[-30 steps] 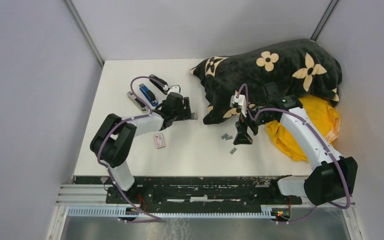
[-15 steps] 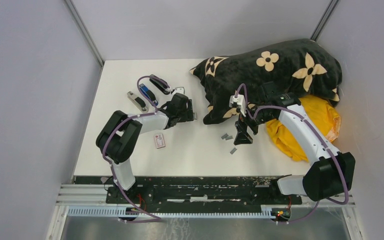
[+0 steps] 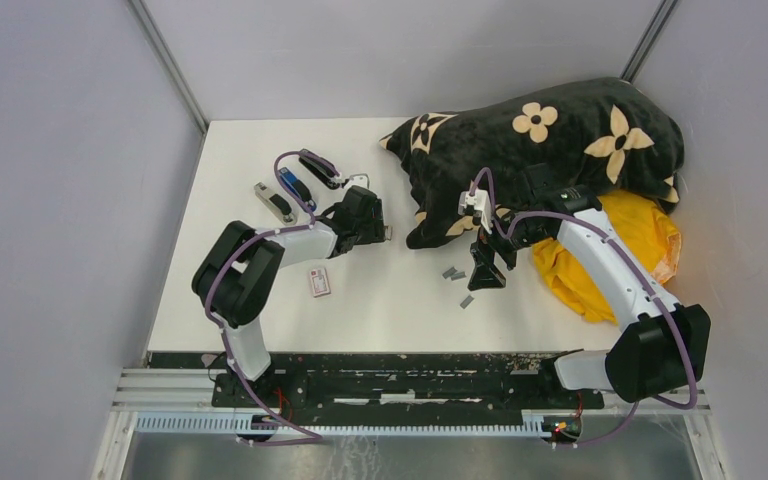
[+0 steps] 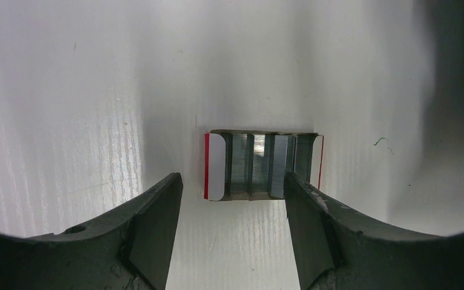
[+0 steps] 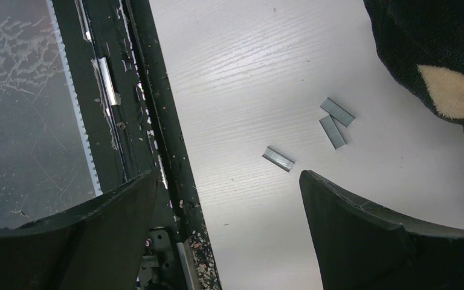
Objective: Unload the staples from the stapler
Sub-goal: Adjust the staple in the staple box.
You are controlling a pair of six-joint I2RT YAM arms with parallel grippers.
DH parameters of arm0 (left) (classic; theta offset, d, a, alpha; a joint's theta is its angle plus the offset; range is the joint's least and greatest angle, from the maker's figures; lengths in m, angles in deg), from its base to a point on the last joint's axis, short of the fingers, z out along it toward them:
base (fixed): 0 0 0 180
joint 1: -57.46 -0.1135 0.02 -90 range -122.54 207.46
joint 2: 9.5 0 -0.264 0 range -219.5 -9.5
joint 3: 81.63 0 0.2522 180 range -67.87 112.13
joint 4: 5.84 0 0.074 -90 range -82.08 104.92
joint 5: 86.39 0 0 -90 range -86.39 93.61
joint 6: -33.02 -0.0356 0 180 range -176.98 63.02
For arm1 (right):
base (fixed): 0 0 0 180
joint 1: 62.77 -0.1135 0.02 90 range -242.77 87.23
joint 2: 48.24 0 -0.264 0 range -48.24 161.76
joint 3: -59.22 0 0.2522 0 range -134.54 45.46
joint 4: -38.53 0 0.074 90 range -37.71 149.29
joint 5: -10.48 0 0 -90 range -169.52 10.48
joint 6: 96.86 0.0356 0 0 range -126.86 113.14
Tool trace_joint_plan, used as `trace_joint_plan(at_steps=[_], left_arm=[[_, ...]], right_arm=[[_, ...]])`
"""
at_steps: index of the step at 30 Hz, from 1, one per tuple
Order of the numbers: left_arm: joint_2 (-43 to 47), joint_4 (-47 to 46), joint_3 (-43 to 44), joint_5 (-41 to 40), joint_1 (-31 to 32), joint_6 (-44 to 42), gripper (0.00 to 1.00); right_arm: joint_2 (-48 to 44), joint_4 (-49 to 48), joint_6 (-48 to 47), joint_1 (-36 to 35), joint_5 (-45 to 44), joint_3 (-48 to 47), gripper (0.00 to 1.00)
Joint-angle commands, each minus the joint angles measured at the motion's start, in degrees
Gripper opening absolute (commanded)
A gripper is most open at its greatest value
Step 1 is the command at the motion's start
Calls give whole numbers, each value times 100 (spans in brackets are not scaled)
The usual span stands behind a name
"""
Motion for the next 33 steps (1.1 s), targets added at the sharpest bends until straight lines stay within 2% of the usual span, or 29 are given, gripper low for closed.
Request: trace_joint_plan(at_steps=[1, 12, 23, 26, 33], left_arm=[[28, -105, 147, -19, 28, -243, 69], [241, -185, 38, 128, 32, -298, 63], [999, -206, -253, 229, 57, -403, 63], [948, -195, -153, 286, 122, -404, 53], [451, 94, 373, 76, 220, -481, 43]], right_arm=[[-30, 56, -93, 8, 149, -228, 94], [-10, 74, -102, 8, 193, -234, 94], [27, 97, -120, 8, 227, -239, 94], [34, 109, -120, 8, 244, -247, 94], [34, 135, -137, 1, 254, -262, 94]])
